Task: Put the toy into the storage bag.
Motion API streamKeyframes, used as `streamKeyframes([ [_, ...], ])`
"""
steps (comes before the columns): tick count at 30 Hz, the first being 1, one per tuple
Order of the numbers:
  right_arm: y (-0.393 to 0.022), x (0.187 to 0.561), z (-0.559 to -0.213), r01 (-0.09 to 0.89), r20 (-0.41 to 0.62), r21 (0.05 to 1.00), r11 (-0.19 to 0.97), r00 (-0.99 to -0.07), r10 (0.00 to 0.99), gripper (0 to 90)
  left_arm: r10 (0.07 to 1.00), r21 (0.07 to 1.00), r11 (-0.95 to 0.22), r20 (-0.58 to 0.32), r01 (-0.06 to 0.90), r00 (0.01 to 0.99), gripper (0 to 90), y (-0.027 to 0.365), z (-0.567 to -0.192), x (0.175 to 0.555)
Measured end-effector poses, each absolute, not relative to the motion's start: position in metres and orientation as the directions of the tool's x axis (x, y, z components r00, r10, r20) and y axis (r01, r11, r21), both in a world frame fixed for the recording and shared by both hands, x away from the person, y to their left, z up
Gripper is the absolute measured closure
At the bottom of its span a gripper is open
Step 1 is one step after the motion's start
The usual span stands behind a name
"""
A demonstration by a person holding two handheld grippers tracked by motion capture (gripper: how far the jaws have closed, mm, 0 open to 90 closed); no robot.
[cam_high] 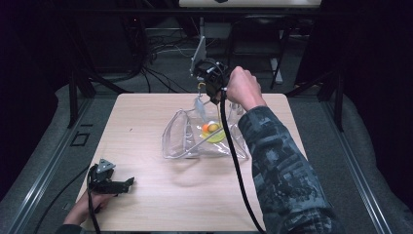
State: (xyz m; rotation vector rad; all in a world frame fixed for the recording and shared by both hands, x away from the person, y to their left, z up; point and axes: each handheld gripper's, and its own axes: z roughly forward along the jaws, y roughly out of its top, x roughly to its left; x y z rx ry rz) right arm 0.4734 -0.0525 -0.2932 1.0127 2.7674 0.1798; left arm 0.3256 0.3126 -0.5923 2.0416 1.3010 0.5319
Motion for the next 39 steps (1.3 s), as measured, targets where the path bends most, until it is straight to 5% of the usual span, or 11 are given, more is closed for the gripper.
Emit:
streamKeyframes([
  [39, -0.066, 0.478, -0.360, 0.676, -0.085, 0.056, 0.735, -0.730, 0.678, 87.8, 0.905, 0.708, -0.297, -0.007, 0.641, 0.426, 0.3, 0.313, -0.592, 0.325],
])
